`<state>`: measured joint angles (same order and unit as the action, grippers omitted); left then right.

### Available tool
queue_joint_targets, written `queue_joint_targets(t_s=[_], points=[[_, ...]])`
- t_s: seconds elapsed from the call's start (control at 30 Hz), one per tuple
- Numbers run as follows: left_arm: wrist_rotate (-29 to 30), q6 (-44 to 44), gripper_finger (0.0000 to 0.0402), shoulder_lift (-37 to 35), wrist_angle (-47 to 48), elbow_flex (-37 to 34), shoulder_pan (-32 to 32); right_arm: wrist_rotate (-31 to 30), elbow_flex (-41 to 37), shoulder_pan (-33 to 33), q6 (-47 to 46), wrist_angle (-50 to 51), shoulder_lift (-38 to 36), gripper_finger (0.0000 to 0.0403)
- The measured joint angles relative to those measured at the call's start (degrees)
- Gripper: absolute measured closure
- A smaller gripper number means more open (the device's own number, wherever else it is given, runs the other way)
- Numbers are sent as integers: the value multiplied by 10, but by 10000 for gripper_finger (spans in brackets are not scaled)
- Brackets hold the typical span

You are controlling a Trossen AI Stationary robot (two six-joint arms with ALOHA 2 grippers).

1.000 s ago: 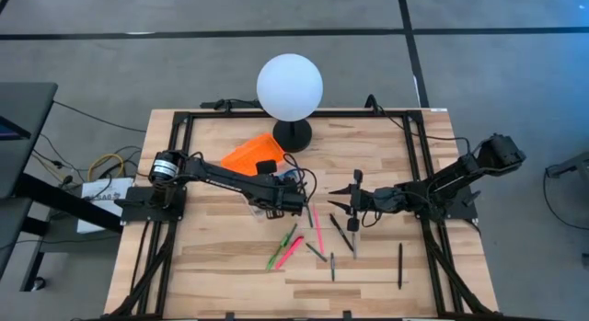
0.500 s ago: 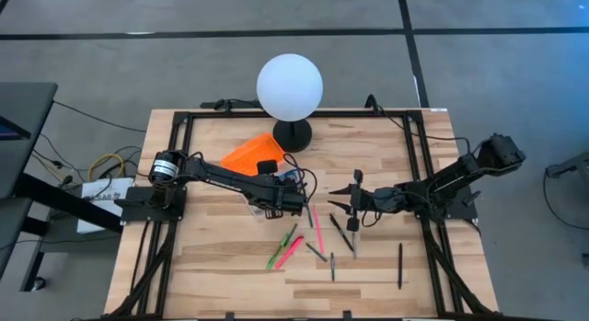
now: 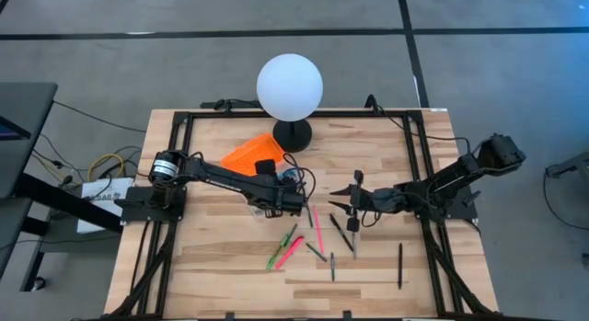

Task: Pick & place school supplies into a supply box
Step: Put the bottom black pen into the orange supply box

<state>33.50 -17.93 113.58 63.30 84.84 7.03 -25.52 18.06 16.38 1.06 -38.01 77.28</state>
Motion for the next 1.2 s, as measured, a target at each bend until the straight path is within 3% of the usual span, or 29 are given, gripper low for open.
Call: queue_joint_targets(t_s=[0.17,0.33,0.53,0.87,1.03,1.2], points=[[20,-32,256,0,68,0,20,1,0,4,-59,37,0,292],[24,-43,259,0,99,0,80,2,0,32,-122,72,0,292],[106,-76,259,0,113,0,180,-5,0,95,-170,77,0,292],[254,-239,259,0,111,0,315,-197,6,239,-288,85,0,292],[323,-270,259,0,74,0,356,-268,43,298,-400,198,0,294],[351,-228,260,0,-14,0,382,-301,84,340,-512,308,19,313]])
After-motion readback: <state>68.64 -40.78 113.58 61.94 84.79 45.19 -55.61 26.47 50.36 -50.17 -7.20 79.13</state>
